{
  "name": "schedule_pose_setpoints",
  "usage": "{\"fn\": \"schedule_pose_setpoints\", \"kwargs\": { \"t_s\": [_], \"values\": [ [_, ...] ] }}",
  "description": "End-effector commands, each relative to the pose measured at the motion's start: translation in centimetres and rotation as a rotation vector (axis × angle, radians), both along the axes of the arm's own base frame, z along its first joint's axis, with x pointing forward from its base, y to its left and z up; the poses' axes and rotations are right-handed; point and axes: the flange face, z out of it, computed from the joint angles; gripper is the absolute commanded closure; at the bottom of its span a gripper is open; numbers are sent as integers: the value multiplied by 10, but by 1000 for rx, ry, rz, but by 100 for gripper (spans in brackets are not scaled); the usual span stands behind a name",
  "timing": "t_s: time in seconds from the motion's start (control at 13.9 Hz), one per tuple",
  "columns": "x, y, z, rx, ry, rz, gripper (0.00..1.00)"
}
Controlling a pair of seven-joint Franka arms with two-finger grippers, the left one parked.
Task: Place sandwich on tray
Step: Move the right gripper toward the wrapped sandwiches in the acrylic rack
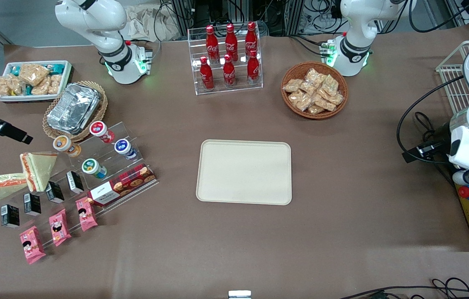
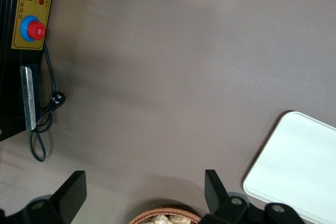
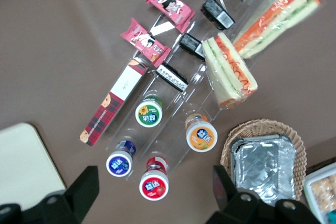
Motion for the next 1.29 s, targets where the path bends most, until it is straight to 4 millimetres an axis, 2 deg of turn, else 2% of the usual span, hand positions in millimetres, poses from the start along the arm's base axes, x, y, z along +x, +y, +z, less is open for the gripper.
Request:
{"fn": "schedule_pose_setpoints", "kwargs": {
  "t_s": [0.0, 0.14, 0.29, 0.36, 0.43, 0.5, 0.65, 0.86, 1.22],
  "values": [
    [5, -2, 3, -14, -7, -92, 4],
    [6, -3, 3, -16, -15, -159, 4],
    [12, -6, -8, -32, 8, -238, 4],
    [17, -15, -21, -33, 30, -265, 4],
    [19, -29, -22, -33, 32, -293, 4],
    [20, -35, -25, -33, 37, -314, 4],
    [23, -62, -38, -34, 52, -377, 4],
    [32, -94, -44, -51, 49, -497, 4],
    [33, -130, -58, -69, 47, -697, 4]
  ]
}}
